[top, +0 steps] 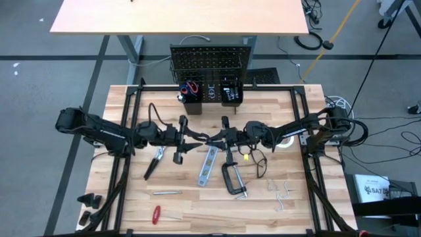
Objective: Hang tools onto peg board
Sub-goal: Put the black long nose pliers into the left black bin on the peg board
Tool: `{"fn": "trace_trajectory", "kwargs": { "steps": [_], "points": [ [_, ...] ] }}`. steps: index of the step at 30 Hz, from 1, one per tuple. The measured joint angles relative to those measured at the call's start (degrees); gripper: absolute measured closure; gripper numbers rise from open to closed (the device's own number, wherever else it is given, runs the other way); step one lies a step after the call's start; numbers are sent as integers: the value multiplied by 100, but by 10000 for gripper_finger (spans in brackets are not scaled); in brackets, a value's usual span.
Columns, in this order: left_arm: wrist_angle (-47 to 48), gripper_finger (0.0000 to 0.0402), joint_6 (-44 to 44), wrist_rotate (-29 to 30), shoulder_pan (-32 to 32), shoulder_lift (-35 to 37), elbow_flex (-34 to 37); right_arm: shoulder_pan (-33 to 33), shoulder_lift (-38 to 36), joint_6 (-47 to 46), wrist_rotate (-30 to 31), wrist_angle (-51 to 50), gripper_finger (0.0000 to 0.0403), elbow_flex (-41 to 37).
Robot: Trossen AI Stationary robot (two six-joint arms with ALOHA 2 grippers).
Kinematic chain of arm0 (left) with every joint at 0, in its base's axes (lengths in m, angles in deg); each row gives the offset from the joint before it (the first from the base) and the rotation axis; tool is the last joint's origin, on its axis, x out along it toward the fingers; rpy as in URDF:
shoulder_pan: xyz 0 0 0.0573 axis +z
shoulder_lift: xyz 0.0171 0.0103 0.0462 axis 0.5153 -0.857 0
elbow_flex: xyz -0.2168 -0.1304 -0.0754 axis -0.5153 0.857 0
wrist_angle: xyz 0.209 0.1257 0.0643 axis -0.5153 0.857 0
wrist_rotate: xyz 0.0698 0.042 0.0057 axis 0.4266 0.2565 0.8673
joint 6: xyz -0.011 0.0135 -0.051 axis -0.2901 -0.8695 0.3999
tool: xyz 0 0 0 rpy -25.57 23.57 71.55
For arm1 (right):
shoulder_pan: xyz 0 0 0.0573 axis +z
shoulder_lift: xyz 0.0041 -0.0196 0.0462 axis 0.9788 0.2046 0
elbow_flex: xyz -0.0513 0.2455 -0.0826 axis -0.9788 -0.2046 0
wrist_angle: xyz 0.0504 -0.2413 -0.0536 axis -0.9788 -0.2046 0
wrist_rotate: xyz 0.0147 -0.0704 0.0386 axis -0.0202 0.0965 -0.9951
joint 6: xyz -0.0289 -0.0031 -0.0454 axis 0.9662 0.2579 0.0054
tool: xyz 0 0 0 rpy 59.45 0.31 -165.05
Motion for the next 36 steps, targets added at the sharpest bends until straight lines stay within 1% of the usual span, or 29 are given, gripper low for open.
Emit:
{"fn": "trace_trajectory", "kwargs": {
  "steps": [4, 7, 10, 15, 16, 25, 28, 31, 33, 36],
  "points": [
    [120, 259, 2, 0, 2, 2, -67, 0, 0, -2, 54, -46, 378, 0],
    [117, 274, 2, 2, 2, 2, -76, 0, -1, -2, 56, -40, 378, 0],
    [119, 304, -2, 17, 2, 2, -76, 2, -1, -10, 54, -40, 378, 0],
    [119, 378, -107, 65, 2, 4, -76, 2, -1, -47, 59, -40, 378, -2],
    [119, 384, -147, 75, 2, 4, -76, 2, -1, -40, 68, -40, 378, -2],
    [114, 384, -168, 158, -2, 4, -76, 0, -1, 4, 76, -44, 376, -2],
    [117, 384, -160, 153, -2, 4, -76, 0, -1, 86, 77, -55, 338, -2],
    [122, 384, -194, 203, -2, 6, -76, 0, -1, 127, 378, -48, 285, -2],
    [191, 384, -254, 386, -2, 45, -76, -11, -13, 135, 511, -95, 255, -2],
    [397, 384, -514, 774, -2, 212, -76, -44, -179, 296, 523, -378, 219, -2]
  ]
}}
